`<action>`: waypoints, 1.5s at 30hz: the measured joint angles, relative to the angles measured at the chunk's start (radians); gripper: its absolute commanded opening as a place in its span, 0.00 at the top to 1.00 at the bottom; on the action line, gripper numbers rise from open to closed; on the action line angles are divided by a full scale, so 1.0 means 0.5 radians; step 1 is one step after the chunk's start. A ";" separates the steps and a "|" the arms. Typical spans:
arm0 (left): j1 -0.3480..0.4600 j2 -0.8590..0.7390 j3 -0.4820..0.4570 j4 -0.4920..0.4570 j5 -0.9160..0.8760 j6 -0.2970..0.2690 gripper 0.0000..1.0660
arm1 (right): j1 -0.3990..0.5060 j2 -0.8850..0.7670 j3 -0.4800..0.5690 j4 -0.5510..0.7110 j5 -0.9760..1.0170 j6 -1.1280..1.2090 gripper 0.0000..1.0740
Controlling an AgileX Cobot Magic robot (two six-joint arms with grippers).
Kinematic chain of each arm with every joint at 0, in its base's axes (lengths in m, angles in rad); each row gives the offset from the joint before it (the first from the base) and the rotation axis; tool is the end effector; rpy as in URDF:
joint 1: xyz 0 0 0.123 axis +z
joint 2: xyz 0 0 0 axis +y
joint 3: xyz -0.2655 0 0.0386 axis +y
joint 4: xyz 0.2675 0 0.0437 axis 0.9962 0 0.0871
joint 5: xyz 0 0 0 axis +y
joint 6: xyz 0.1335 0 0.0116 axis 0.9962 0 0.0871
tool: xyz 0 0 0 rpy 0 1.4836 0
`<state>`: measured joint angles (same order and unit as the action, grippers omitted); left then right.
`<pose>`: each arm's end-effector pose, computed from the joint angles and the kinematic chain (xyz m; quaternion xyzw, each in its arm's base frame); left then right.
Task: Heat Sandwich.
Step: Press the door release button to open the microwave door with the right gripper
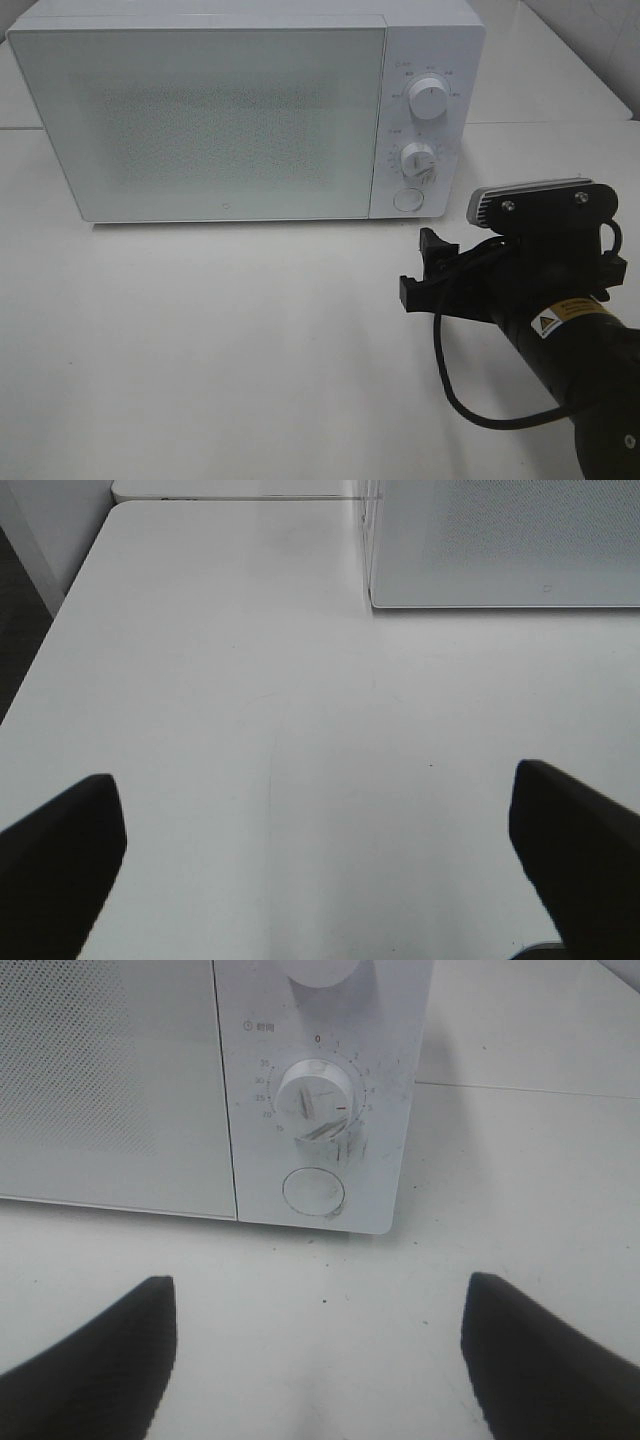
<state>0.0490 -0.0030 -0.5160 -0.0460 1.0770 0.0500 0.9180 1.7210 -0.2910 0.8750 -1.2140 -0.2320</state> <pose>0.0645 -0.0023 0.2707 0.0017 0.8523 0.0029 0.5230 0.2270 0.1382 0.0935 -0.0568 0.7740 0.0123 0.6306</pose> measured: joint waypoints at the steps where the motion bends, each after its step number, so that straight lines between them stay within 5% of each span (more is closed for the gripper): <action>1: 0.000 0.000 0.000 0.000 0.000 0.000 0.06 | 0.004 0.000 0.000 0.010 0.006 0.002 0.30; 10: 0.000 0.000 0.000 0.000 0.000 0.000 0.06 | 0.004 0.000 0.000 0.020 0.012 0.346 0.31; 23: 0.000 0.000 0.000 0.000 0.000 0.000 0.06 | 0.004 0.000 0.000 0.040 0.012 2.078 0.41; 31: 0.000 0.000 0.000 0.000 0.000 0.000 0.06 | 0.004 0.000 -0.002 0.062 0.012 2.854 0.60; 37: 0.000 0.000 0.000 0.000 0.000 0.000 0.06 | 0.004 0.000 -0.002 0.062 0.154 3.118 0.89; 41: 0.000 0.000 0.000 0.000 0.000 0.000 0.06 | 0.004 0.000 -0.002 0.062 0.228 3.158 1.00; 45: 0.000 0.000 0.000 0.000 0.000 0.000 0.06 | 0.004 0.000 -0.002 0.062 0.236 3.202 1.00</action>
<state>0.0490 -0.0030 -0.5160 -0.0460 1.0770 0.0500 0.9200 1.7210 -0.2920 0.9060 -1.0960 1.3690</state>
